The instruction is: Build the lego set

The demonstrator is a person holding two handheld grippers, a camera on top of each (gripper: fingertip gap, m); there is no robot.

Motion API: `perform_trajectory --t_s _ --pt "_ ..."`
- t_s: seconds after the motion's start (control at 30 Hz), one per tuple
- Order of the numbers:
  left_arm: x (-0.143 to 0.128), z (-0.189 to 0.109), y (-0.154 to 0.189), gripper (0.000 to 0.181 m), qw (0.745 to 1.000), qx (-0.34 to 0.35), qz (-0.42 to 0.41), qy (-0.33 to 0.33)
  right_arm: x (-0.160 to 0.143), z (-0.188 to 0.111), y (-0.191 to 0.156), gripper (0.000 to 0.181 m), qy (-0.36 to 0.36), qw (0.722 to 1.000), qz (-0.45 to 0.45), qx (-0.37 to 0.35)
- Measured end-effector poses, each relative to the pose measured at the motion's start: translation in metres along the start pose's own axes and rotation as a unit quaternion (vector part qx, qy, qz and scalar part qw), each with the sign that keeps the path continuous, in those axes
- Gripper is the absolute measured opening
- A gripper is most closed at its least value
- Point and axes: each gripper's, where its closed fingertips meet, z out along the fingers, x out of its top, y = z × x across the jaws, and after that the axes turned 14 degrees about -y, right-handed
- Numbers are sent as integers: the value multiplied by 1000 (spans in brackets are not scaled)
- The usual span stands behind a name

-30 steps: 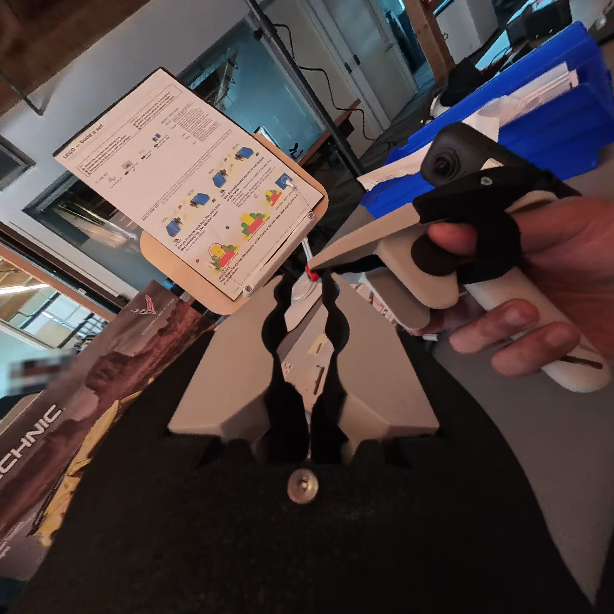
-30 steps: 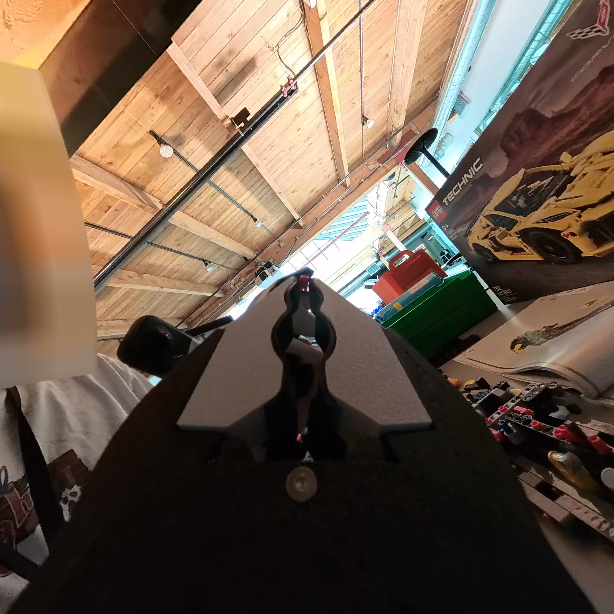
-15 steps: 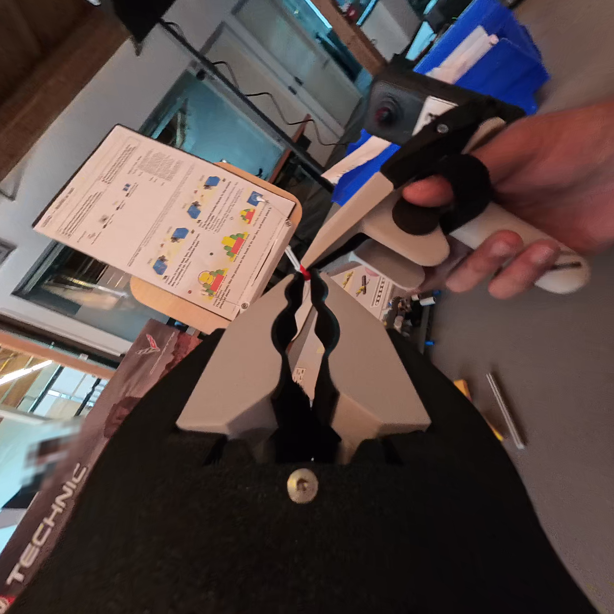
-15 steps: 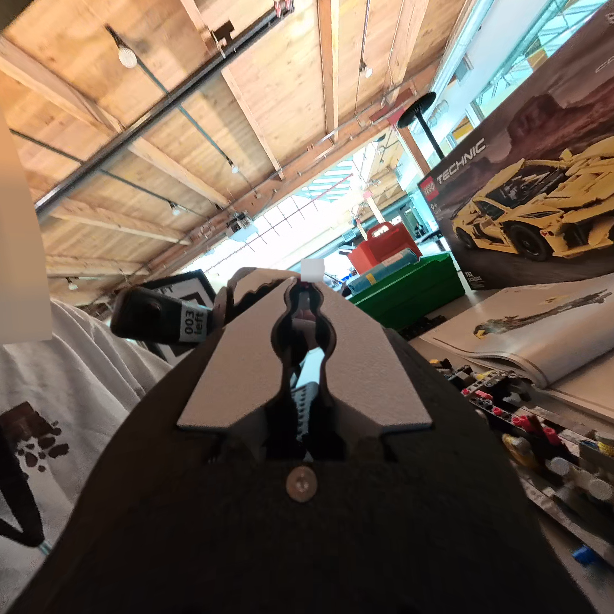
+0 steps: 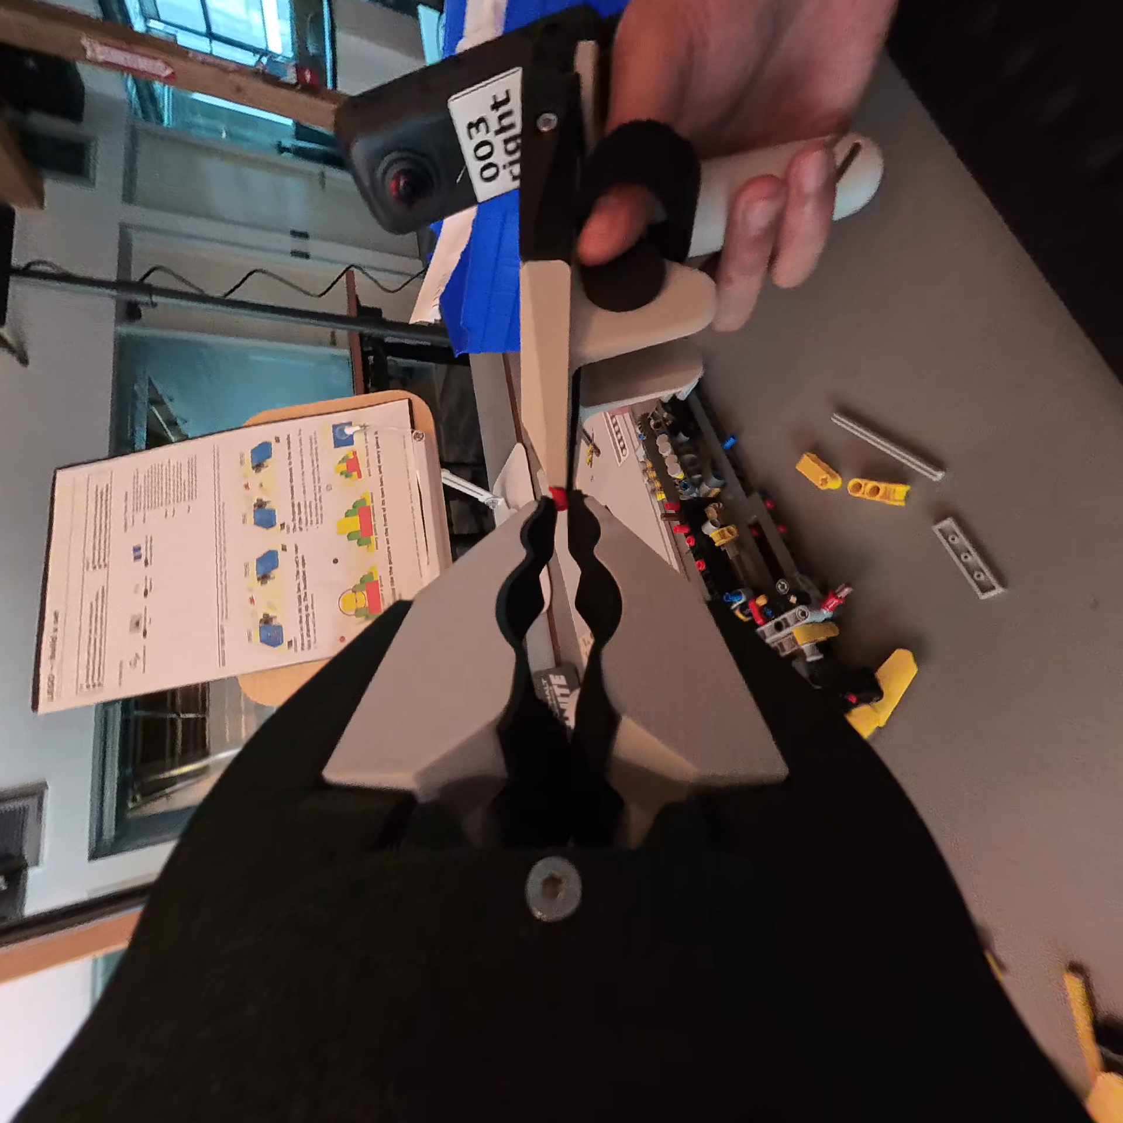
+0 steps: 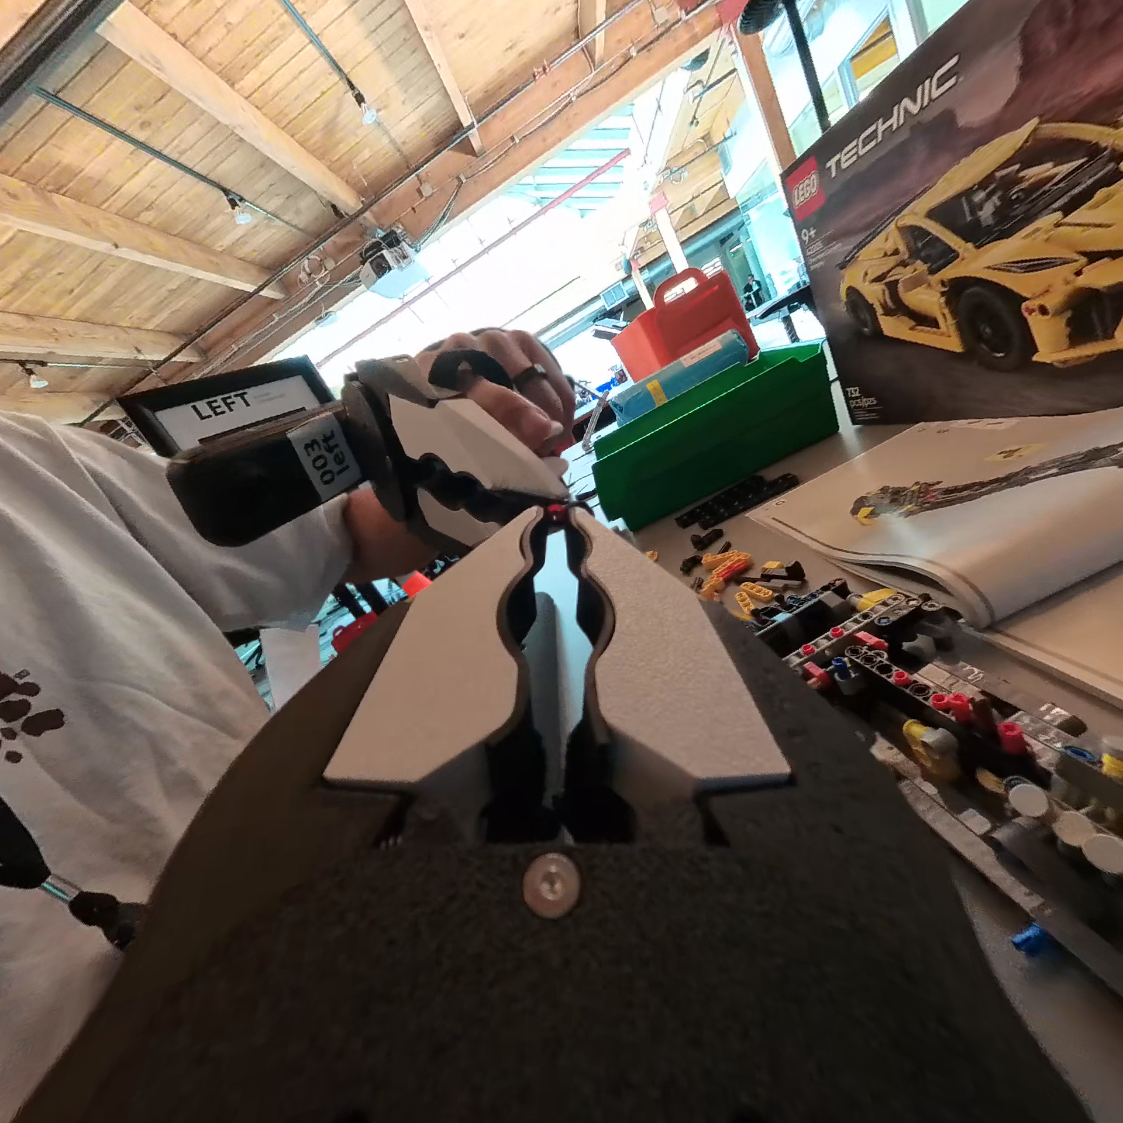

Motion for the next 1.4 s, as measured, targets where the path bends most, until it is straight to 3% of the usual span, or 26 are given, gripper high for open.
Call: perform_trajectory --t_s 0.33,0.7,0.87,0.93,1.0,1.03,1.1,1.13,1.17,1.4 --pt "0 0 2 3 995 13 99 9 -3 0 0 4 -12 998 52 29" --pt "-2 7 6 3 993 26 114 -19 -7 -1 8 4 -30 997 75 15" --pt "-7 12 9 3 997 5 66 -38 -9 -2 15 4 -41 997 64 -17" --pt "-26 12 12 20 997 -39 -2 -71 -6 -8 19 4 -31 997 56 -37" --pt "-44 6 34 21 978 -146 -111 -97 -5 -14 27 3 -24 996 50 -67" --pt "-41 -2 53 24 952 -230 -177 -97 -4 -16 31 3 -23 995 43 -85" --pt "-7 -29 80 33 876 -377 -300 -31 -3 -16 36 4 -22 994 33 -107" --pt "8 -39 91 31 840 -429 -332 -11 -4 -15 37 4 -24 993 31 -112" --pt "14 -41 100 30 822 -447 -352 -15 -4 -14 38 4 -27 993 26 -116" --pt "41 -37 151 29 802 -501 -320 -68 -19 -3 38 4 -69 989 3 -131"
